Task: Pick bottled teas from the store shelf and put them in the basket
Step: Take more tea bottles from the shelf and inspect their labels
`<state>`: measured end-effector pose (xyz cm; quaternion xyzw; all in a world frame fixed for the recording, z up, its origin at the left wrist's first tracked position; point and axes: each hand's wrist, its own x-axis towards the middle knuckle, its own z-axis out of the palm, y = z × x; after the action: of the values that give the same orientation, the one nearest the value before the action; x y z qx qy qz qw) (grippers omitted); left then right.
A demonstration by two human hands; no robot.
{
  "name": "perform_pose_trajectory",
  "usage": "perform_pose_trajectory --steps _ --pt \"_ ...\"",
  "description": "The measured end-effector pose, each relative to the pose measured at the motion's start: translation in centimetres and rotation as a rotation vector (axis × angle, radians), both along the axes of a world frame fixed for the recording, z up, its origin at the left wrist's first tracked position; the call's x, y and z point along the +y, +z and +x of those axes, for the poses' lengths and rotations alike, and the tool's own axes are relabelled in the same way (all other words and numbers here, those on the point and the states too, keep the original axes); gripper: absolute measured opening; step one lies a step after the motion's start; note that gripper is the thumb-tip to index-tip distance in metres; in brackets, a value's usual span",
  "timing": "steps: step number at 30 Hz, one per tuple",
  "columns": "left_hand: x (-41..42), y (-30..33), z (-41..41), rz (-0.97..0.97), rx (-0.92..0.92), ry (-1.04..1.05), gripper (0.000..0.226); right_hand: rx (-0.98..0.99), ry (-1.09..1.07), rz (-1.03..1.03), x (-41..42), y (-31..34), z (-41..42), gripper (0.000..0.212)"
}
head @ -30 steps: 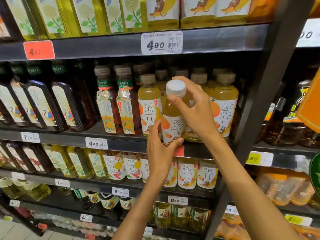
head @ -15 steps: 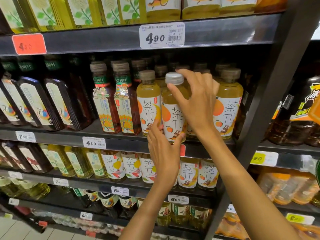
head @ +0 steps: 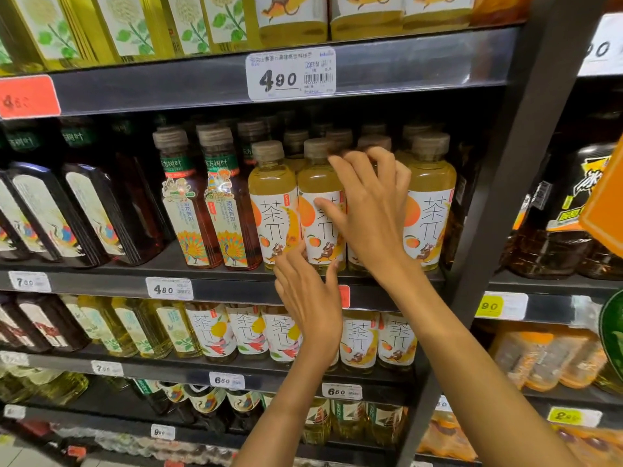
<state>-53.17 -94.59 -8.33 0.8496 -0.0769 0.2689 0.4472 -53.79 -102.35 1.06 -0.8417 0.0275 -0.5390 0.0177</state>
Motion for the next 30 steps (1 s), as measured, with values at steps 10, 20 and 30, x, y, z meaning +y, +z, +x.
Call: perform_pose_trajectory --steps 10,20,30 --pt "-0.2 1.2 -1.1 -0.102 -0.191 -0.173 0.04 0.04 -0.102 0.242 -2.2 3.3 0.1 0.035" --pt "0.2 0.7 -2.1 -0.207 -0.077 -0.575 0.063 0.051 0.522 0.502 -1.6 1.8 -3.1 0.04" --pt "3.6 1.9 -4.0 -0.298 0.126 -0.789 0.071 -0.068 0.846 1.017 -0.6 1.8 -7.1 0.02"
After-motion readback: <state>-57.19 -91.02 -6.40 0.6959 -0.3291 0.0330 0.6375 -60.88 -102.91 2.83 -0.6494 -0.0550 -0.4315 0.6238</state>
